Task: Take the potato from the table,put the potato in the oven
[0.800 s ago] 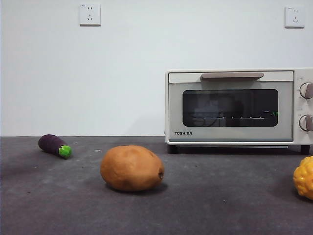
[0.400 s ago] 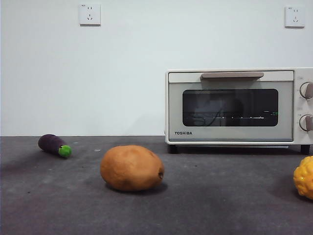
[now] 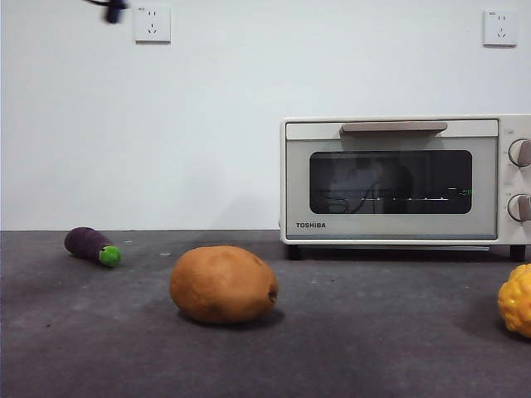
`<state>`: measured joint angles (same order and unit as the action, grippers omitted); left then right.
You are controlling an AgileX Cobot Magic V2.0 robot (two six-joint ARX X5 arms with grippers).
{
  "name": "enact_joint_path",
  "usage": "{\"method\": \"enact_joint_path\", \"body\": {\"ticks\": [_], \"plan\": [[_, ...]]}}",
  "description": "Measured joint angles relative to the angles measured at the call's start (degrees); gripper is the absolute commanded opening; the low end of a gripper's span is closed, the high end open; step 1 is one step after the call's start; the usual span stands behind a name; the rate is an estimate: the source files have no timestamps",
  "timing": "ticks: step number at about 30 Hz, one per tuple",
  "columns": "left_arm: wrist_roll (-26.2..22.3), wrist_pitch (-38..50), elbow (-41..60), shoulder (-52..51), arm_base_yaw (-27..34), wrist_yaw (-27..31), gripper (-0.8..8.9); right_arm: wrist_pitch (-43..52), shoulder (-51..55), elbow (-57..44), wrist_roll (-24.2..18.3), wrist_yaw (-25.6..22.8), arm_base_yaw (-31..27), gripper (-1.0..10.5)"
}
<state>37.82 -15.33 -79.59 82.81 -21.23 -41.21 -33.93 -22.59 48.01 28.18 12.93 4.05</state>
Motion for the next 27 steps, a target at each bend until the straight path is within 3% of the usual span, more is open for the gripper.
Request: {"method": "enact_joint_path", "body": {"ticks": [7,20,27], "plan": [[-5.68,-10.29,-20.26,13.99,-5.55,-0.46,-0.05,-5.86,-1.4,0.74,-2.27,0.02,0.0,0.6],[-6.93,-14.32,-46.23,33.35,-10.56,-0.33,-0.05,-6.4,-1.4,1.05,-4.5,0.04,0.0,0.6],[-9.6,-13.2,-49.44,38.51,-10.97,11.8,-0.05,-8.11,-1.4,1.05,-6.34,0.02,0.0,0.6]]}}
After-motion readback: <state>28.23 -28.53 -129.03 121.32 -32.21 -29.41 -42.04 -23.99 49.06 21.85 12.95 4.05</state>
